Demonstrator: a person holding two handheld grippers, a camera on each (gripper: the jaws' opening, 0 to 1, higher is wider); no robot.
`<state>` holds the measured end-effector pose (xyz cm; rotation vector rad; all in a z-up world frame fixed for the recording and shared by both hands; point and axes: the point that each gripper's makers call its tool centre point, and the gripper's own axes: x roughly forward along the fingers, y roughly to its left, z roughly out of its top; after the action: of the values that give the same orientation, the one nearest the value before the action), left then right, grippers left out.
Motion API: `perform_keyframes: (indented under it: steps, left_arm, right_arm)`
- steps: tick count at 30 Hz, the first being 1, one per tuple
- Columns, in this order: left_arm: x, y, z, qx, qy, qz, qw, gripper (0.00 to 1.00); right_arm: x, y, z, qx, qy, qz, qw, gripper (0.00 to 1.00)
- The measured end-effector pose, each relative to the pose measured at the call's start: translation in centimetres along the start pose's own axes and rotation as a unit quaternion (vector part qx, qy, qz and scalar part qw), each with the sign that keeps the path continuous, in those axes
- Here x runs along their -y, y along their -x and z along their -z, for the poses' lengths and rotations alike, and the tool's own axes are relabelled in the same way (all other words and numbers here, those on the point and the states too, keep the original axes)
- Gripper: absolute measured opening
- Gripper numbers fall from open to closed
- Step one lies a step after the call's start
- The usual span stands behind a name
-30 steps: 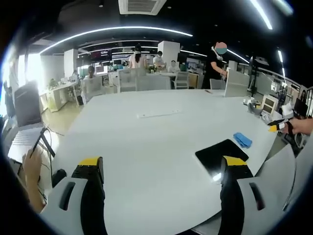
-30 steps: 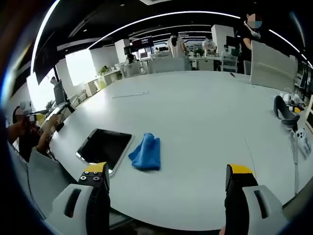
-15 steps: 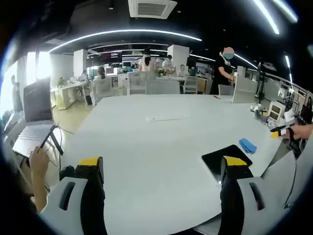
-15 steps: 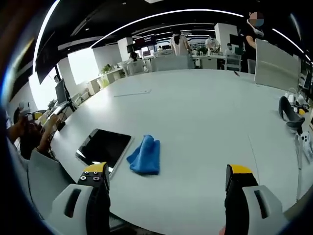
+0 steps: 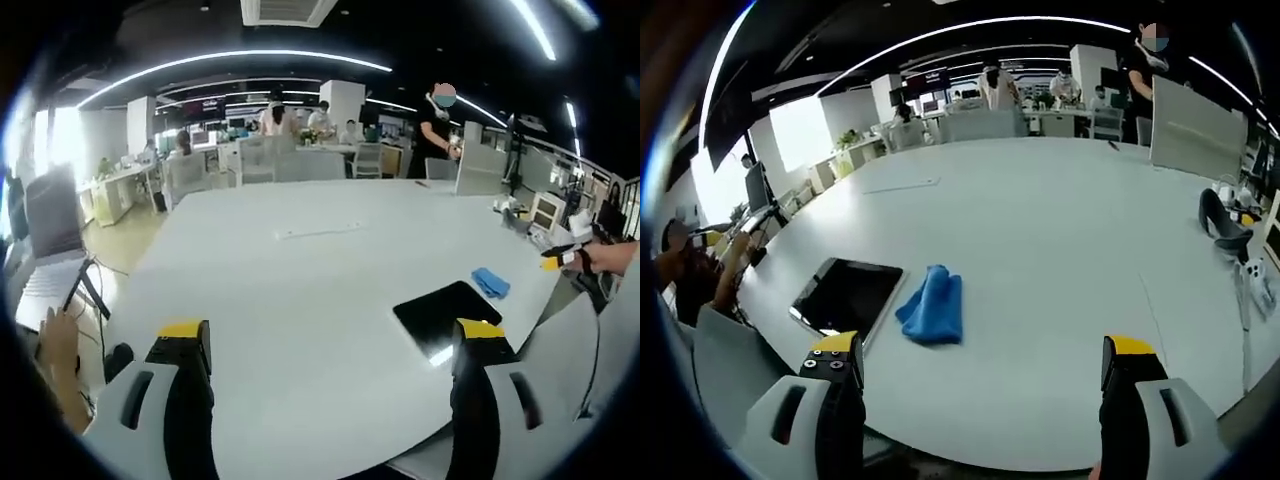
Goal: Wipe the mirror surface with the cleaning cloth until all visible marks leave the cleaned area.
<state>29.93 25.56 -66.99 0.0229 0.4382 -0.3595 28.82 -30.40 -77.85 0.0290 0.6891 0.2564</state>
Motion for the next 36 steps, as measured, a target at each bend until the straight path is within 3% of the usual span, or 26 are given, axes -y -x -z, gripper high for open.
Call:
perform_keyframes:
  steps: [7,11,14,18,21,23,36]
  left_arm:
    - [0.8,-1.5,-0.7,0.013,-0.033,0.031,0.9989,0.99]
    - [0.7,-1.8,-0.5,0.006,-0.022,0.037,0.9991,0.99]
    - [0.5,-1.9,-1.3,0.024,-0.024,0.034,0.9988,0.99]
    - [-0.2,-2.6,-0.8,0.004,-0.016,0.029,0.9994,0.99]
    - [-0.3,-2.5,-1.8,0.026,-0.023,0.026,0.9991,0.99]
    - [-0.4,-2.6,-1.7,0.022,-0.009,0.027,0.9993,0.99]
    - [0.0,-2.9,-0.8,0.018,-0.013,0.027,0.9994,0.99]
  right_arm:
    - [-0.1,-0.2,0.0,0.002,-0.001,0.008,1.0000,0.98]
    - [-0.5,0.2,0.1,-0.003,-0.007,0.006,1.0000,0.98]
    - [-0.1,0.6,-0.2,0.007,0.004,0.012,0.9999,0.98]
    - [0.6,0.1,1.3,-0.014,-0.023,0.017,0.9995,0.98]
    - [0.3,0.1,0.9,-0.010,-0.008,0.014,0.9998,0.98]
    - [0.3,0.0,0.7,-0.010,-0.005,0.014,0.9998,0.98]
    - [-0.5,-0.7,-0.6,-0.001,-0.025,0.013,0.9996,0.98]
